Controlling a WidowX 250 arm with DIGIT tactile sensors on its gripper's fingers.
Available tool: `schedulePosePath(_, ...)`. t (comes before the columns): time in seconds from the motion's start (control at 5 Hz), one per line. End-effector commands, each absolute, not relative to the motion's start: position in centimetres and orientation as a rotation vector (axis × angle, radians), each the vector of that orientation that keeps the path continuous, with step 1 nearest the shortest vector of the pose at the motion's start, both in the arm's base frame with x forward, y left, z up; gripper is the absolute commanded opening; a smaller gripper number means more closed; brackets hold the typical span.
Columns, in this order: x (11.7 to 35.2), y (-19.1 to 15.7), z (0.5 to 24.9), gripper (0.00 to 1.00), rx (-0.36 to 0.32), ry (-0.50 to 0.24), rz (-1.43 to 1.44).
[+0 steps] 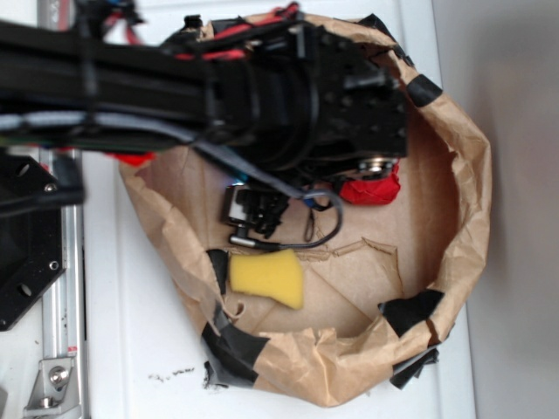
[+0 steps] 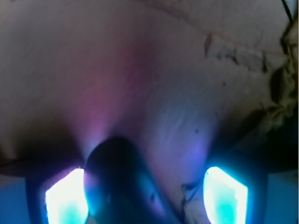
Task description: Grab the plastic pickle.
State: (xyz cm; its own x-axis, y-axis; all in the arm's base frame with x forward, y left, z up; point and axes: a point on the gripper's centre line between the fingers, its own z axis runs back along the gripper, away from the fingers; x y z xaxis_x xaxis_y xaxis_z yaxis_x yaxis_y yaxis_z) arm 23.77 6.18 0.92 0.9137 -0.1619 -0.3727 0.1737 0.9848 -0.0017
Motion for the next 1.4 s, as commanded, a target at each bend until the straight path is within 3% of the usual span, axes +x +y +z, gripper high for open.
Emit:
schedulePosePath(0.0, 22.9, 6.8, 1.8, 0.0, 0.044, 0.323, -0.139)
schedulePosePath(0.2, 23.0, 6.8, 4.7, 0.0, 0.032, 0.233, -0.138)
schedulePosePath(0.4, 23.3, 6.0, 9.7, 0.0, 0.055, 0.081, -0.107)
schedulePosePath(0.6, 23.5, 5.2, 14.4, 0.0, 0.012, -0.007, -0.086)
schedulePosePath(0.8, 23.3, 4.9, 15.9, 0.0, -0.009, -0.032, -0.072)
schedulePosePath(1.0, 22.7, 4.4, 16.9, 0.0, -0.051, -0.134, 0.056)
schedulePosePath(1.2, 23.7, 4.1, 17.3, 0.0, -0.079, -0.223, 0.103)
